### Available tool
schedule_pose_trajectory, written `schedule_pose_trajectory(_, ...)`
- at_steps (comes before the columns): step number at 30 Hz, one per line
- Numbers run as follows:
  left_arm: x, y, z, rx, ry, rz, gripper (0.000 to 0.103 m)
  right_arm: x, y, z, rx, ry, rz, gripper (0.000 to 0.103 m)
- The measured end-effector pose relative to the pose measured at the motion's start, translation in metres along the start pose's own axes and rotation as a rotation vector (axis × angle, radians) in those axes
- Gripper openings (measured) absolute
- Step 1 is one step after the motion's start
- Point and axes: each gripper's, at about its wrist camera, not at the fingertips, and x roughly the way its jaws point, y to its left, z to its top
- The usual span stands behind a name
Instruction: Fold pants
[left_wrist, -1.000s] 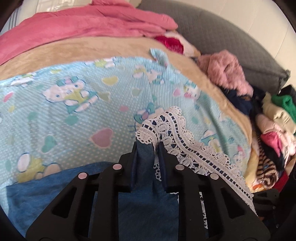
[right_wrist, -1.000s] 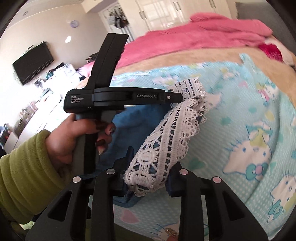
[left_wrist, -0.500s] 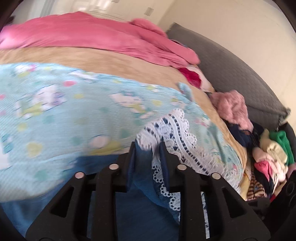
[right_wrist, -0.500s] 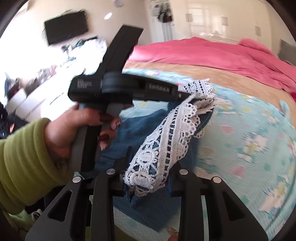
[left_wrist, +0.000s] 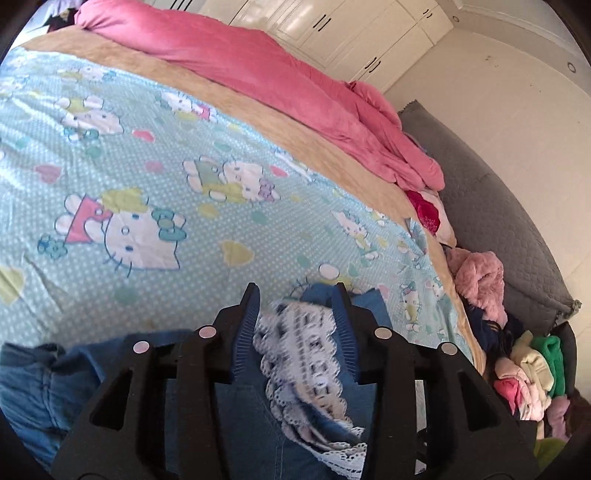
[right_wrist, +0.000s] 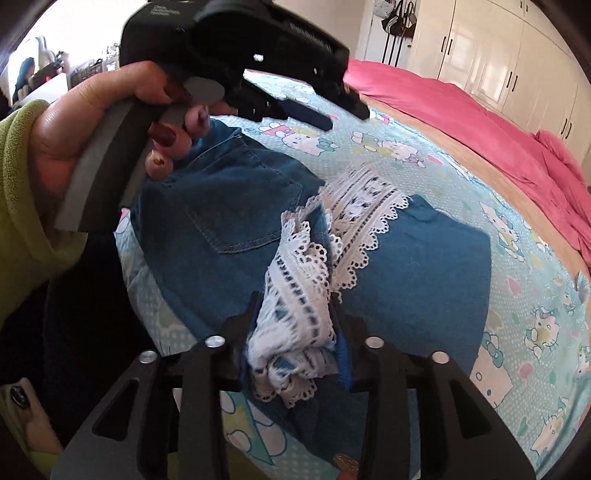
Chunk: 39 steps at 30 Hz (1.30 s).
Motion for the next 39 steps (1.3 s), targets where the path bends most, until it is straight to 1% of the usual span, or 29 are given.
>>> schedule_pose_trajectory(1, 0.002, 0.002, -0.003, -0.005, 0.009, 0.003, 0.037, -0.004, 0.003, -0.001, -0.007, -0.012, -0.001, 0.041)
schedule_pose_trajectory(3, 0.011, 0.003, -0.007, -0.022, 0.035, 0.006, 0.037, -0.016, 0.007, -0.004, -0.028, -0.048, -0.019, 0.054)
schedule_pose_trajectory(4, 0.014, 0.003, -0.008, -0.028, 0.044, 0.004, 0.037, -0.019, 0.009, -0.009, -0.032, -0.060, -0.028, 0.055)
schedule_pose_trajectory(5, 0.020, 0.004, -0.009, -0.038, 0.060, 0.001, 0.039, -0.024, 0.008, -0.013, -0.031, -0.068, -0.032, 0.055)
schedule_pose_trajectory(6, 0.024, 0.006, -0.010, -0.044, 0.073, 0.004, 0.043, -0.027, 0.008, -0.016, -0.026, -0.072, -0.027, 0.055)
schedule_pose_trajectory(8, 0.032, 0.008, -0.012, -0.053, 0.092, 0.018, 0.045, -0.036, 0.012, -0.021, -0.012, -0.075, 0.001, 0.055)
schedule_pose_trajectory(12, 0.047, 0.011, -0.016, -0.064, 0.132, 0.044, 0.045, -0.037, 0.014, -0.025, -0.023, -0.076, 0.017, 0.055)
schedule_pose_trajectory(15, 0.053, 0.009, -0.019, -0.062, 0.149, 0.084, 0.045, -0.034, 0.018, -0.022, -0.023, -0.063, 0.029, 0.055)
schedule_pose_trajectory(16, 0.053, 0.007, -0.020, -0.052, 0.147, 0.092, 0.037, -0.030, 0.019, -0.021, -0.024, -0.053, 0.040, 0.052)
schedule_pose_trajectory(17, 0.053, 0.004, -0.020, -0.041, 0.148, 0.096, 0.012, -0.029, 0.021, -0.020, -0.025, -0.039, 0.048, 0.047)
schedule_pose_trajectory(18, 0.052, 0.001, -0.020, -0.026, 0.143, 0.102, 0.012, -0.025, 0.020, -0.020, -0.018, -0.017, 0.071, 0.039)
schedule_pose_trajectory(20, 0.046, -0.005, -0.018, -0.002, 0.122, 0.106, 0.012, -0.023, 0.019, -0.021, -0.011, -0.002, 0.108, 0.041)
schedule_pose_trajectory(21, 0.042, -0.006, -0.018, 0.004, 0.109, 0.102, 0.012, -0.024, 0.018, -0.022, -0.008, -0.008, 0.109, 0.042)
schedule_pose_trajectory(23, 0.042, -0.005, -0.018, 0.023, 0.109, 0.133, 0.012, -0.028, 0.012, -0.023, 0.016, -0.009, 0.121, 0.041)
schedule_pose_trajectory(24, 0.045, -0.003, -0.019, 0.032, 0.121, 0.156, 0.013, -0.030, 0.008, -0.023, 0.032, -0.013, 0.126, 0.041)
schedule_pose_trajectory(26, 0.049, 0.001, -0.023, 0.028, 0.127, 0.162, 0.016, -0.042, -0.008, -0.022, 0.080, -0.049, 0.119, 0.042)
schedule_pose_trajectory(29, 0.043, 0.002, -0.025, 0.010, 0.112, 0.146, 0.027, -0.054, -0.037, -0.021, 0.155, -0.080, 0.071, 0.045)
schedule_pose_trajectory(30, 0.039, -0.001, -0.025, 0.008, 0.108, 0.142, 0.030, -0.055, -0.048, -0.022, 0.185, -0.074, 0.065, 0.045)
schedule_pose_trajectory(32, 0.028, -0.010, -0.027, 0.037, 0.088, 0.148, 0.032, -0.051, -0.064, -0.025, 0.227, -0.052, 0.058, 0.045)
schedule_pose_trajectory(34, 0.013, -0.025, -0.033, 0.090, 0.068, 0.165, 0.038, -0.042, -0.071, -0.029, 0.241, -0.001, 0.088, 0.045)
schedule_pose_trajectory(36, 0.001, -0.037, -0.042, 0.121, 0.066, 0.164, 0.050, -0.035, -0.072, -0.038, 0.246, 0.048, 0.074, 0.045)
schedule_pose_trajectory(37, -0.005, -0.043, -0.048, 0.141, 0.070, 0.168, 0.052, -0.032, -0.073, -0.042, 0.250, 0.064, 0.072, 0.045)
schedule_pose_trajectory(39, -0.014, -0.054, -0.065, 0.205, 0.077, 0.198, 0.061, -0.031, -0.075, -0.051, 0.261, 0.069, 0.078, 0.045)
